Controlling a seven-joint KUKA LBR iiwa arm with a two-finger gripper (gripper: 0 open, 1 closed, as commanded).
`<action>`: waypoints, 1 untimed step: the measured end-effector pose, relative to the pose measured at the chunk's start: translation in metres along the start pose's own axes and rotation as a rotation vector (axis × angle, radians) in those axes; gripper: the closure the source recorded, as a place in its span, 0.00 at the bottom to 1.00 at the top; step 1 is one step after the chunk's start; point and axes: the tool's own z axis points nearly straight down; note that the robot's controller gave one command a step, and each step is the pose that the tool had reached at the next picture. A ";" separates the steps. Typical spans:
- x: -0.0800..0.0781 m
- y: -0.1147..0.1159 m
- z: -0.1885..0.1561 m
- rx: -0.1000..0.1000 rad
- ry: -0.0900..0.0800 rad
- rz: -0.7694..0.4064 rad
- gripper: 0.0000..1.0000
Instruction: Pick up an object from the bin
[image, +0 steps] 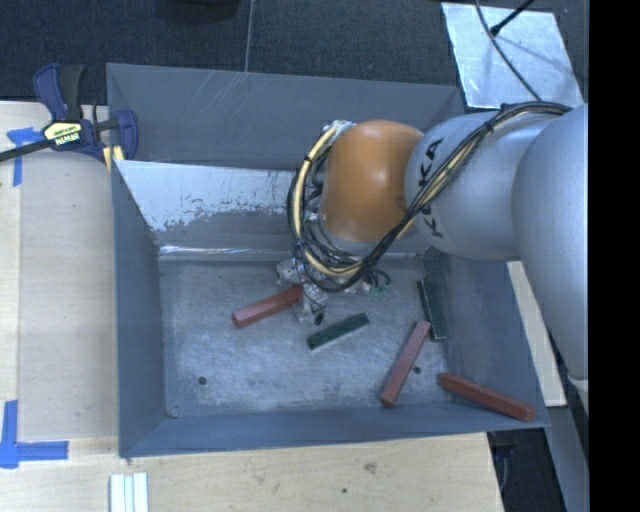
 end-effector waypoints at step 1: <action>-0.015 0.028 -0.147 0.003 -0.010 -0.015 1.00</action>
Offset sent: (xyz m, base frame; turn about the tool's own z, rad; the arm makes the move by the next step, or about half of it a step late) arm -0.0011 0.0308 0.1416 -0.0146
